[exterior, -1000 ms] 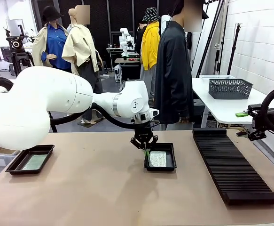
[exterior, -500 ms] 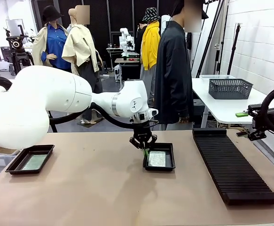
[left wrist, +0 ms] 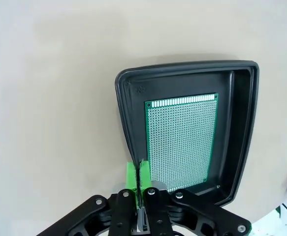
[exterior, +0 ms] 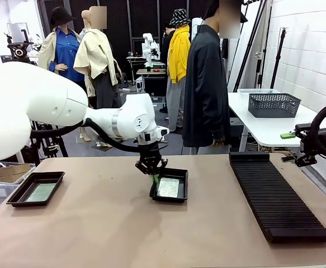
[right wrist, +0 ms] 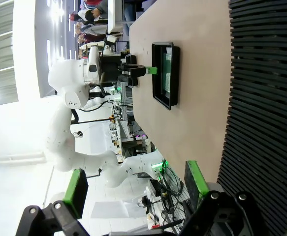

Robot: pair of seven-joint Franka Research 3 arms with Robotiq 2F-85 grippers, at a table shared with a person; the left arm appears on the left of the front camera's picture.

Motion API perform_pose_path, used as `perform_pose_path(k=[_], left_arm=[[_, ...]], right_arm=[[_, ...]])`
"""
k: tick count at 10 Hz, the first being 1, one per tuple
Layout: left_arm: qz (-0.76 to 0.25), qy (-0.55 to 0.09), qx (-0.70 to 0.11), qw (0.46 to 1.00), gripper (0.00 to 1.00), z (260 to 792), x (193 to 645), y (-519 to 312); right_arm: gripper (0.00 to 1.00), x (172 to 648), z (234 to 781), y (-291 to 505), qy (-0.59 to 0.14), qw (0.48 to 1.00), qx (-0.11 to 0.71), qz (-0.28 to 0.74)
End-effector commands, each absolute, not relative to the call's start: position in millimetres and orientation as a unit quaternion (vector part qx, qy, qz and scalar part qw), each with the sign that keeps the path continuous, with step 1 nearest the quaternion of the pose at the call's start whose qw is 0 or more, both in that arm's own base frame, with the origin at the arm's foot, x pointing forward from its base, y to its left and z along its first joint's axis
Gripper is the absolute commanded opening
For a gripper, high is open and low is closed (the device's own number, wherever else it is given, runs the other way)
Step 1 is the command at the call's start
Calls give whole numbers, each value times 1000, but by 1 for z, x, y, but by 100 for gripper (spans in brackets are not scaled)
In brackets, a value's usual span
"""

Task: Inspect and transfer BCBs to ESD trays.
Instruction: Pick up the ESD tray and place it on the left side of the table.

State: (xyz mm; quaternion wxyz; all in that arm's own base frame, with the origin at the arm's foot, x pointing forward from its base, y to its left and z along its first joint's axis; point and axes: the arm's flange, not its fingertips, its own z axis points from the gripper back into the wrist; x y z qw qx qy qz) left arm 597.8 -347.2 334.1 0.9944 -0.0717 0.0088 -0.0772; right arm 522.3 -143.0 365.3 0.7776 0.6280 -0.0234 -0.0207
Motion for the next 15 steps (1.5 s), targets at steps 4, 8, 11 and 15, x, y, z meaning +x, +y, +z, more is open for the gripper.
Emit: perform_pose_path(k=[4,8,11,15], left_arm=[[-75,-9,-112,991,0,321,569,-262],[-40,-28,-118,992,0,332,573,-195],[-39,-13,-105,994,0,341,593,-149],[-50,12,-59,997,0,340,609,-100]], right_arm=[[100,518,366,-139,-27,781,624,-25],[100,518,366,-139,-27,781,624,-25],[100,518,366,-139,-27,781,624,-25],[100,518,366,-139,-27,781,624,-25]])
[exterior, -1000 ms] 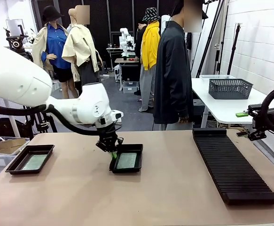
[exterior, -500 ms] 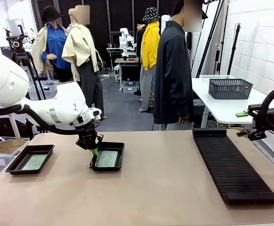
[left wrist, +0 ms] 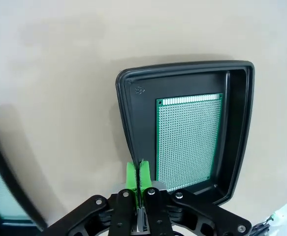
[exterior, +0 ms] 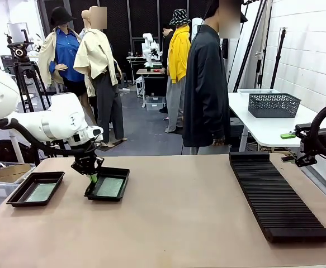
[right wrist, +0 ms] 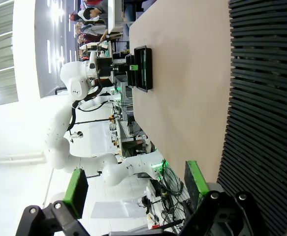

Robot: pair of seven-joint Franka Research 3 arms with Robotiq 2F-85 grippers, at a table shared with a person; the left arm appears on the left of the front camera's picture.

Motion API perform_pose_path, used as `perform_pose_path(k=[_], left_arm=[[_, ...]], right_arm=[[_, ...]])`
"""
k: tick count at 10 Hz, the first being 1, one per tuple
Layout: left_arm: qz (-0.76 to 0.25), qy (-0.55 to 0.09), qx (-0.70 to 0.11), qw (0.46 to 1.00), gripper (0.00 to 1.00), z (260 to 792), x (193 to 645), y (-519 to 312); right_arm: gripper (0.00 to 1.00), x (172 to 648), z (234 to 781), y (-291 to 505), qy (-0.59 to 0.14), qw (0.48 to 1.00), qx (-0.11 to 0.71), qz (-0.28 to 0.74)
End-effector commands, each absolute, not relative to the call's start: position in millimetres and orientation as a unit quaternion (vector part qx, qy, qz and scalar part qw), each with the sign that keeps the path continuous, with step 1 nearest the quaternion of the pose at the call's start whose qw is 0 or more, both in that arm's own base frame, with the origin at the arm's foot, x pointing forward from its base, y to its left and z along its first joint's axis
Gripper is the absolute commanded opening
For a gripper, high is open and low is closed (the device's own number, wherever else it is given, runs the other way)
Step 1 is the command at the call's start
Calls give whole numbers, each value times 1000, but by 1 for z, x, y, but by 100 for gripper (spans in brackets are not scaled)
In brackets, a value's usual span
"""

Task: Inspect and transfer BCBs to ESD trays.
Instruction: Pick up the ESD tray and place it on the left side of the table.

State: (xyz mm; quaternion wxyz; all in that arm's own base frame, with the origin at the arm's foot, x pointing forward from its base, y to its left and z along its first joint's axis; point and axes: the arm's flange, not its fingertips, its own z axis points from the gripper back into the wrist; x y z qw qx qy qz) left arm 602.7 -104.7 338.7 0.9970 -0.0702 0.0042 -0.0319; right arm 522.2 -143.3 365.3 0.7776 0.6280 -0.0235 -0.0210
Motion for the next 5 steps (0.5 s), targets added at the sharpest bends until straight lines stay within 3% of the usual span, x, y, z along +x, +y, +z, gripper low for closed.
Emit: perform_pose_path(k=[1,5], left_arm=[[-60,11,-49,997,0,340,608,-92],[-49,2,-32,998,0,337,602,-63]], right_arm=[[100,518,366,-139,-27,781,624,-25],[100,518,366,-139,-27,781,624,-25]])
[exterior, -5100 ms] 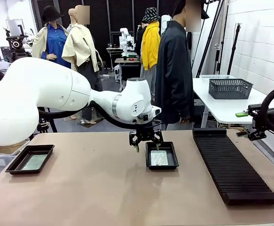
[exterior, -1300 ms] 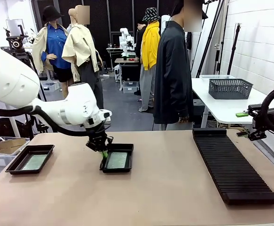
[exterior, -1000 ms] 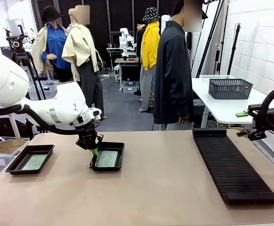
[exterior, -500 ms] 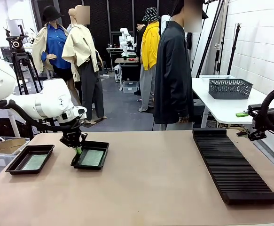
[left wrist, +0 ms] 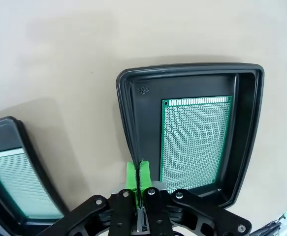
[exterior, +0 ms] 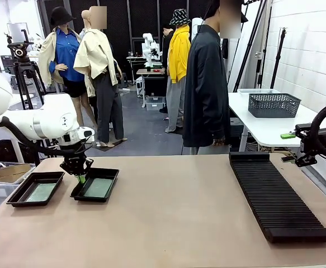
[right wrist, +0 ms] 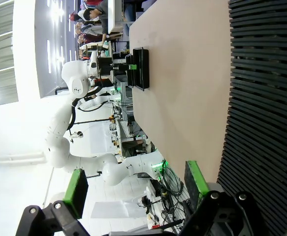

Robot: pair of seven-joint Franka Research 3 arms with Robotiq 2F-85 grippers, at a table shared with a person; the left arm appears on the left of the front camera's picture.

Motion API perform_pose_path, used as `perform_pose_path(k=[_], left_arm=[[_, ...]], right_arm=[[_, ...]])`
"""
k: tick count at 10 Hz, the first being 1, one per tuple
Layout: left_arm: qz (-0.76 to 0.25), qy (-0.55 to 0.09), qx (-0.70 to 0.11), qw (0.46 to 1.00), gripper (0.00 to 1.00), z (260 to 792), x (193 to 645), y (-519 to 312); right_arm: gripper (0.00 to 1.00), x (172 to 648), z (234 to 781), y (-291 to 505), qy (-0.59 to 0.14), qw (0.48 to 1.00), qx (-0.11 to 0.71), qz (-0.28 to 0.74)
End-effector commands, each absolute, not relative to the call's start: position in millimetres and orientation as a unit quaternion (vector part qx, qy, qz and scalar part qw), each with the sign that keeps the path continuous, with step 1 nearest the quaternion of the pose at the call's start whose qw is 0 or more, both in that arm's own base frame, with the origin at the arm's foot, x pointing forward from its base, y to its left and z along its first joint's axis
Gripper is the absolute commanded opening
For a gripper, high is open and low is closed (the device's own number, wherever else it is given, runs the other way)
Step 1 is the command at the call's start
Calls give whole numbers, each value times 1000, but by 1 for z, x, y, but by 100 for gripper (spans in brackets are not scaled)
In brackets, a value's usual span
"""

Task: Inspect and transfer BCBs to ESD trays.
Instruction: Pick up the ESD tray and place it on the left side of the table.

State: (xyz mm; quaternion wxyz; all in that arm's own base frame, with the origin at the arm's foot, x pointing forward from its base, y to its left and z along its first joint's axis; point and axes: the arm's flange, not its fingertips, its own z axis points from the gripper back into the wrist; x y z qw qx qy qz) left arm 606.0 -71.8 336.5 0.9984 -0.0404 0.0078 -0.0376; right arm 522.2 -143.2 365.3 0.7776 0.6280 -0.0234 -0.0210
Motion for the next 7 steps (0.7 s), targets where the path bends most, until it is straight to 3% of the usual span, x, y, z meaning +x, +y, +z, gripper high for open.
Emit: perform_pose_path(k=[1,7], left_arm=[[-44,6,-28,999,0,336,600,-57],[-46,24,-18,998,0,338,593,-38]], right_arm=[[100,518,366,-139,-27,781,624,-25],[100,518,366,-139,-27,781,624,-25]])
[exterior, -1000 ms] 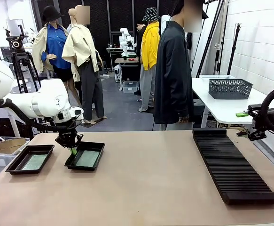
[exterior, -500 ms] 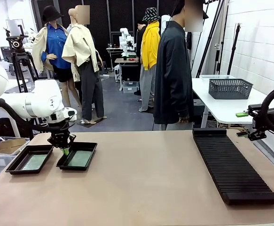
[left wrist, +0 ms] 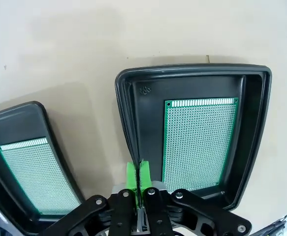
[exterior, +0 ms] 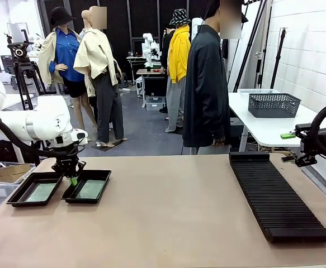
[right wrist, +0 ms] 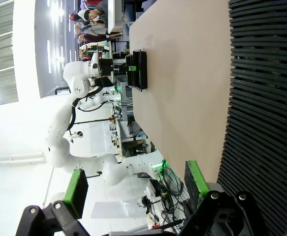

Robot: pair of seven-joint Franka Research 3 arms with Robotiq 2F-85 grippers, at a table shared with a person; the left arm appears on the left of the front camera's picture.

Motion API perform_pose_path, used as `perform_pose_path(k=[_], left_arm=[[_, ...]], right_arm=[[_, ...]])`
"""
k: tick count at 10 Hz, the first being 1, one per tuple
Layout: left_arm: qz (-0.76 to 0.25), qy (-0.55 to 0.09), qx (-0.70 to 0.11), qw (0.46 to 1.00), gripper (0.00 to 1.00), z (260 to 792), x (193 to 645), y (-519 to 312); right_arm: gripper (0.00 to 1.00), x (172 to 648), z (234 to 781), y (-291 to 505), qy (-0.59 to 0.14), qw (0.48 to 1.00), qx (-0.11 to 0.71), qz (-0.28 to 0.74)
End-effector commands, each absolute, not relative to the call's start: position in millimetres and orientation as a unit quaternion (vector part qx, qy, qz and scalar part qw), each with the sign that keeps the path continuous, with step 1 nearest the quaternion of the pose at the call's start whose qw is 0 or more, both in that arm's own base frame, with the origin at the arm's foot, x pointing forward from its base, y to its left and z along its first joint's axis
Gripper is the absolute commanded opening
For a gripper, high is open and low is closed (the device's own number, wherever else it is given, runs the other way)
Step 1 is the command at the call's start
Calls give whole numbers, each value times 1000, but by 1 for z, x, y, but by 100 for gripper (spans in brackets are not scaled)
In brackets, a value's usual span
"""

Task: Inspect and transfer BCBs to ESD trays.
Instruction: Pick up the ESD tray and place it on the left side of the table.

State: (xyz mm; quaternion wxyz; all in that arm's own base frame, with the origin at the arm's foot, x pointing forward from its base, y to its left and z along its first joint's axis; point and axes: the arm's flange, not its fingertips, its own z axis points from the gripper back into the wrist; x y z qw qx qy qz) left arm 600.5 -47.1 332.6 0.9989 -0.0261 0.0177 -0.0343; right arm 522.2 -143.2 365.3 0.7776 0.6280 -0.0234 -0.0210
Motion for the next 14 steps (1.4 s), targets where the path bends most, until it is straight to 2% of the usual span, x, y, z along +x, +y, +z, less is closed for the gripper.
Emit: perform_pose_path(k=[1,3,4,5,9,14], left_arm=[[-46,24,-27,998,0,338,593,-38],[-47,22,-35,998,2,338,594,-38],[-47,24,-40,998,8,338,594,-37],[-45,26,-45,998,22,340,595,-37],[-41,34,-62,997,98,349,593,-34],[-34,21,-72,997,100,365,591,-36]], right_arm=[[100,518,366,-139,-27,781,624,-25],[100,518,366,-139,-27,781,624,-25],[100,518,366,-139,-27,781,624,-25],[100,518,366,-139,-27,781,624,-25],[100,518,366,-139,-27,781,624,-25],[100,518,366,-139,-27,781,624,-25]])
